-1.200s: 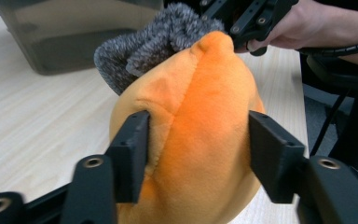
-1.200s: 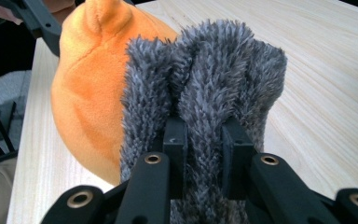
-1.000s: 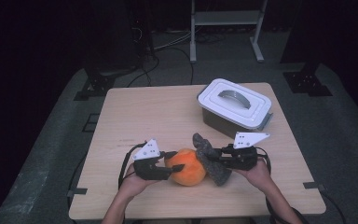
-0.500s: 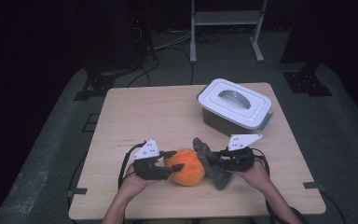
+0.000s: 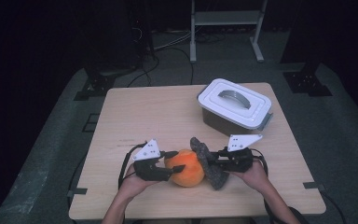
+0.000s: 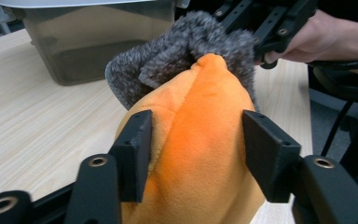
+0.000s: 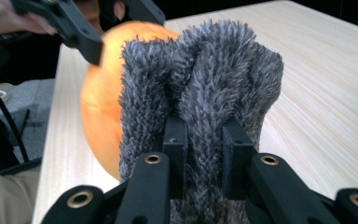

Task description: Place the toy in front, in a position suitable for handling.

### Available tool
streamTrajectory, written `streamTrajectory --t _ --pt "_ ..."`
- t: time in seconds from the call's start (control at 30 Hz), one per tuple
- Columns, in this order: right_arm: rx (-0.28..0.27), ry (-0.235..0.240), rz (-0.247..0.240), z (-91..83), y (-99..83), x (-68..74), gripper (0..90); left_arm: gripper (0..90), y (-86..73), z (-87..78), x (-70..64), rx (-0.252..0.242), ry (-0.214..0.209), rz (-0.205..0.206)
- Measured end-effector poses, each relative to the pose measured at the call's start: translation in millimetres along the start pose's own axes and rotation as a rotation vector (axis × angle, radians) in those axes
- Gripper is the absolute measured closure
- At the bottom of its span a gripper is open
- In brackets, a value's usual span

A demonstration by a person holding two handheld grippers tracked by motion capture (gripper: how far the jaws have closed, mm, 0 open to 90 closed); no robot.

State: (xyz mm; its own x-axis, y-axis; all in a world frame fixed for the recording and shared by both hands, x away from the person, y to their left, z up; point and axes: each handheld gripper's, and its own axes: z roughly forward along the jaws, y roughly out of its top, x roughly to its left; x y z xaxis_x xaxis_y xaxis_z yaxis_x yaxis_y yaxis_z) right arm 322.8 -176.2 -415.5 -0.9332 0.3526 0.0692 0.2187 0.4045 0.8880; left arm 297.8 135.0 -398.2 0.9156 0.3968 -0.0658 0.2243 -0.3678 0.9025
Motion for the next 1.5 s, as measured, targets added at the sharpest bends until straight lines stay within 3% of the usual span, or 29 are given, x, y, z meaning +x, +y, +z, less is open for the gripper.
streamTrajectory --t 0.2,0.4,0.67,0.83,1.27,1.5 --pt "0.028 -0.006 0.005 4.1 -4.4 -2.3 74.7 27.9 -2.2 1.0 3.9 0.023 0.017 -0.010" --pt "0.035 -0.018 0.003 2.5 -3.9 -2.2 74.7 40.0 -3.7 1.5 1.9 0.019 0.022 0.005" --pt "-0.121 0.020 -0.035 -15.3 17.8 11.1 74.7 42.0 -0.1 6.7 -3.0 0.014 0.033 0.024" --pt "-0.065 0.013 -0.061 -6.4 14.8 14.4 74.7 38.0 1.0 9.8 -6.8 0.016 0.024 0.031" --pt "-0.034 -0.018 -0.036 -4.3 5.9 6.0 74.7 31.2 2.8 12.3 -10.1 0.019 -0.014 0.034" --pt "-0.030 -0.040 -0.019 -4.7 2.5 1.0 74.7 29.7 4.0 13.6 -12.6 0.024 -0.062 0.046"
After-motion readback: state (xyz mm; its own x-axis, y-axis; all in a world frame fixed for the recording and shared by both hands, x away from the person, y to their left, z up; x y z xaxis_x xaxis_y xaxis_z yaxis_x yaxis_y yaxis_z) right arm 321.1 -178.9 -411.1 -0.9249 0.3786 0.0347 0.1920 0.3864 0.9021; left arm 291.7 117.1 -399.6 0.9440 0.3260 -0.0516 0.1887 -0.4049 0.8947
